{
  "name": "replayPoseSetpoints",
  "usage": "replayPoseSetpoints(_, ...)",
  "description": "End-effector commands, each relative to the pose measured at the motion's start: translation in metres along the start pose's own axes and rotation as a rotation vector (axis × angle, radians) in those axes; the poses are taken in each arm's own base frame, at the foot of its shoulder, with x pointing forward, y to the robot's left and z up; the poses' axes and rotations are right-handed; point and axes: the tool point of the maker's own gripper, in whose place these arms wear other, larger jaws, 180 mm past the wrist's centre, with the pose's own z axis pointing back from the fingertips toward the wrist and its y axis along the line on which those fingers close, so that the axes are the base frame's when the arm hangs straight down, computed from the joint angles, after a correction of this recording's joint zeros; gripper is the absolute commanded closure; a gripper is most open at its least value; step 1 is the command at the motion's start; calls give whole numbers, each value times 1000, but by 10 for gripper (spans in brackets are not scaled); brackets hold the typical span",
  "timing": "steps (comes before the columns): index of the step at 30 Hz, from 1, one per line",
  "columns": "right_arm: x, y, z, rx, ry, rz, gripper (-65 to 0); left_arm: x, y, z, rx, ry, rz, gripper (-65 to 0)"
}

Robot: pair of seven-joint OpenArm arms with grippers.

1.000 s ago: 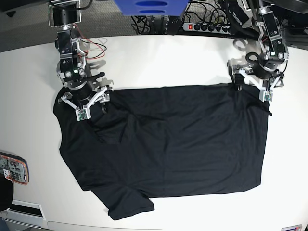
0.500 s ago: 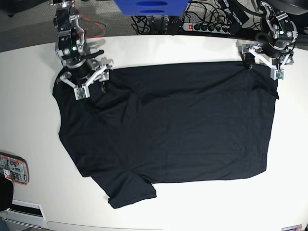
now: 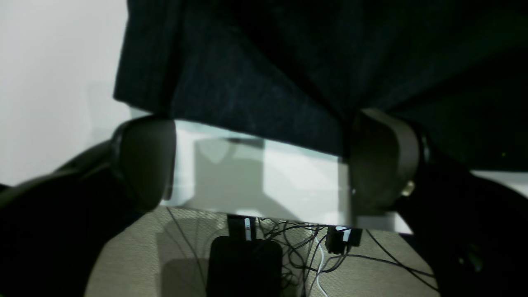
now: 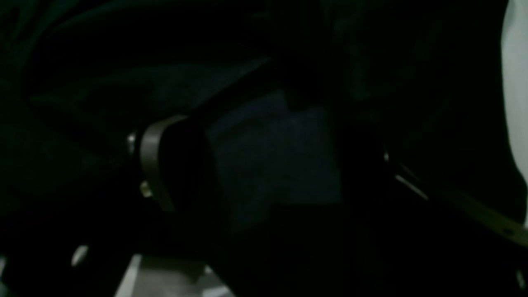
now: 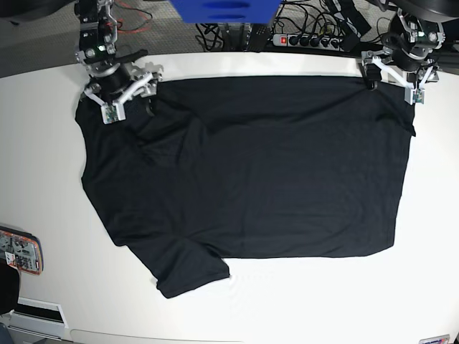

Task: Fold the T-shirt properly
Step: 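Pull both held shoulder corners back to stretch the shirt flat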

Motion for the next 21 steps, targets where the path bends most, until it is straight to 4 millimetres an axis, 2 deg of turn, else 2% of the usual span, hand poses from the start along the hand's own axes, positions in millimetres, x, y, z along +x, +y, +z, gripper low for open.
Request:
replayPoseSetpoints(1, -93, -24, 25, -95, 404, 88, -511, -36, 14, 6, 60, 168, -55, -650)
replayPoseSetpoints(4, -92, -25, 27, -98, 401, 90, -511, -37, 14, 6, 60, 171, -55, -650)
replayPoseSetpoints(6, -100, -24, 32, -95, 421, 90, -511, -38, 14, 6, 61, 173, -55, -650)
replayPoseSetpoints(10, -109, -22, 38, -91, 440, 90, -511, -51, 14, 12, 56, 205, -57, -650)
replayPoseSetpoints(15, -122, -19, 47, -85, 473, 89, -511, -72, 4, 19, -5, 299, 12, -650)
replayPoseSetpoints(21, -119, -19, 47, -84, 466, 92, -511, -67, 8, 19, -5, 289, 3, -650)
